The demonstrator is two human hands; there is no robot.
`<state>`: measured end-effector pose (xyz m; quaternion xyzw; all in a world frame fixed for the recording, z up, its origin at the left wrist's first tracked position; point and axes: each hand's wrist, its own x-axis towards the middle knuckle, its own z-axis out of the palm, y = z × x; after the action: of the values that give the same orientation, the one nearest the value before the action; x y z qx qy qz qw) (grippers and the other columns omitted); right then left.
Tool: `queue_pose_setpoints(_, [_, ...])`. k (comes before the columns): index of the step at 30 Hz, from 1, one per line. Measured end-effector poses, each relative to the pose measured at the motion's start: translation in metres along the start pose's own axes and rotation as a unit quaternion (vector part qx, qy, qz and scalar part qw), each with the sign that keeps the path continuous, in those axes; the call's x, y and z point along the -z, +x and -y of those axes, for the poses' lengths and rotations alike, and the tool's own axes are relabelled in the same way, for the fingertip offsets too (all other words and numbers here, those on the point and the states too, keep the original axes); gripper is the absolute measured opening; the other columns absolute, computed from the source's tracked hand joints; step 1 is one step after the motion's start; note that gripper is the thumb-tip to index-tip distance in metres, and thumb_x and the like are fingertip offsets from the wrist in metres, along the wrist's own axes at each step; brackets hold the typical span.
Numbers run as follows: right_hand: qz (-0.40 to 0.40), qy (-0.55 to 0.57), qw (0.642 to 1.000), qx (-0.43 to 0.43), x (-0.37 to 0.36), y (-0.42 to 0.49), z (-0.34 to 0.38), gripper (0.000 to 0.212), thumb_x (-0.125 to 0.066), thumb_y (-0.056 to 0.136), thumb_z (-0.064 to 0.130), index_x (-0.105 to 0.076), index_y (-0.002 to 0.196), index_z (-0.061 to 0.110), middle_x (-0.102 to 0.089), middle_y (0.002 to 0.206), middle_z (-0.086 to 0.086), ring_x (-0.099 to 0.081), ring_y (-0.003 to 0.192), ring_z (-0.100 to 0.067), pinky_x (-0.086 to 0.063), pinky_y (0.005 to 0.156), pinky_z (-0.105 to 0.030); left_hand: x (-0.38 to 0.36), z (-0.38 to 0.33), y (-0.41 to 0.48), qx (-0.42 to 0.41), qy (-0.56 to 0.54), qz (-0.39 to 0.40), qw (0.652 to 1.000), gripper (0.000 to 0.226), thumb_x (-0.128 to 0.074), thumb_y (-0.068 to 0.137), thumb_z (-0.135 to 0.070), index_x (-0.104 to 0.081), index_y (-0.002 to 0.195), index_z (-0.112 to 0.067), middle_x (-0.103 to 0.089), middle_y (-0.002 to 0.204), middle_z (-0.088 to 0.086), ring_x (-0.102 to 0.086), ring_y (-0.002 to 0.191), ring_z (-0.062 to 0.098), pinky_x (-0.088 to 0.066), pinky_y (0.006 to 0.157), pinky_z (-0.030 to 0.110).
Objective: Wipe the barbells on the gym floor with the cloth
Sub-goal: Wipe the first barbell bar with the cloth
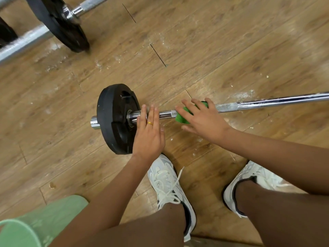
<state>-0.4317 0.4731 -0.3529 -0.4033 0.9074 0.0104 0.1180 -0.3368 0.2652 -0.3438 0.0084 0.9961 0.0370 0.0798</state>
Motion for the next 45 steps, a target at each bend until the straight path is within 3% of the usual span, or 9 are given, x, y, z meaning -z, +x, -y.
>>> queue_pose_setpoints(3, [-0.025,0.024,0.998,0.052,-0.001,0.004,-0.005,0.069,-0.077,0.085,0.018,-0.043,0.145,0.015,-0.055,0.143,-0.018,-0.062,0.116,-0.039,-0.051,0.09,-0.054,0.0,0.001,-0.007,-0.004,0.007,0.015,1.0,0.065,-0.032,0.102,-0.028,-0.018,0.157,0.003,-0.016,0.166,0.018,0.005,0.155,0.035,-0.007,0.126,0.05])
queue_pose_setpoints(7, [-0.08,0.151,0.984,0.053,0.014,-0.002,-0.01,0.08,-0.071,0.064,-0.019,-0.053,0.14,0.0,-0.058,0.137,-0.026,-0.068,0.1,-0.046,-0.059,0.077,-0.054,-0.001,-0.002,-0.014,0.003,-0.001,0.02,1.0,0.067,-0.034,0.101,-0.027,-0.016,0.158,0.003,-0.013,0.166,0.019,0.009,0.155,0.035,-0.008,0.126,0.051])
queue_pose_setpoints(12, [-0.196,0.178,0.962,0.063,0.026,0.006,0.002,0.064,-0.043,0.084,-0.01,-0.05,0.145,0.005,-0.054,0.145,-0.017,-0.059,0.123,-0.037,-0.053,0.095,-0.046,-0.002,-0.007,-0.015,0.024,-0.013,0.027,0.999,0.07,-0.038,0.099,-0.029,-0.017,0.157,0.005,-0.014,0.166,0.02,0.007,0.154,0.037,-0.008,0.125,0.053])
queue_pose_setpoints(16, [-0.12,0.06,0.986,0.094,-0.003,-0.005,0.009,0.065,-0.064,0.087,0.003,-0.045,0.149,0.01,-0.047,0.151,-0.015,-0.047,0.136,-0.039,-0.042,0.107,-0.054,-0.001,-0.006,-0.015,0.02,-0.014,0.03,0.999,0.069,-0.039,0.1,-0.028,-0.016,0.157,0.004,-0.013,0.166,0.019,0.008,0.155,0.036,-0.008,0.125,0.052])
queue_pose_setpoints(19, [-0.081,0.025,0.992,0.09,-0.006,-0.015,0.01,0.06,-0.05,0.098,0.028,-0.035,0.154,0.013,-0.035,0.158,-0.015,-0.036,0.144,-0.037,-0.031,0.116,-0.054,-0.001,-0.007,-0.014,0.023,-0.013,0.032,0.999,0.069,-0.038,0.1,-0.029,-0.016,0.157,0.004,-0.012,0.167,0.019,0.008,0.155,0.036,-0.007,0.125,0.052])
queue_pose_setpoints(22, [-0.068,0.033,0.991,0.107,0.003,-0.01,0.002,0.065,-0.041,0.089,0.003,-0.035,0.154,0.008,-0.037,0.156,-0.021,-0.04,0.141,-0.041,-0.035,0.113,-0.052,-0.001,-0.008,-0.014,0.028,-0.011,0.035,0.999,0.07,-0.039,0.101,-0.029,-0.015,0.158,0.003,-0.011,0.167,0.019,0.009,0.155,0.035,-0.008,0.125,0.052])
queue_pose_setpoints(26, [-0.038,0.072,0.991,0.111,0.008,-0.01,-0.008,0.086,-0.059,0.076,-0.017,-0.032,0.154,0.006,-0.038,0.155,-0.022,-0.044,0.138,-0.04,-0.044,0.109,-0.049,-0.001,-0.006,-0.017,0.028,-0.011,0.039,0.999,0.071,-0.038,0.1,-0.03,-0.013,0.158,0.002,-0.01,0.167,0.017,0.01,0.155,0.032,-0.006,0.126,0.05])
queue_pose_setpoints(35, [-0.005,0.116,0.987,0.113,0.014,0.002,0.007,0.081,-0.047,0.087,-0.018,-0.014,0.158,0.001,-0.025,0.161,-0.025,-0.028,0.149,-0.037,-0.031,0.119,-0.045,-0.003,-0.018,-0.03,0.059,-0.019,0.043,0.997,0.073,-0.036,0.1,-0.033,-0.007,0.16,-0.002,-0.001,0.169,0.012,0.016,0.154,0.029,0.002,0.124,0.048])
queue_pose_setpoints(45, [-0.007,0.099,0.992,0.072,0.005,-0.028,-0.002,0.081,-0.062,0.075,-0.019,-0.036,0.15,-0.001,-0.039,0.154,-0.026,-0.049,0.133,-0.042,-0.052,0.1,-0.052,0.0,-0.021,-0.03,0.01,0.021,0.03,0.999,0.068,-0.035,0.101,-0.034,-0.016,0.16,-0.005,-0.015,0.168,0.012,-0.005,0.156,0.024,-0.003,0.126,0.049])
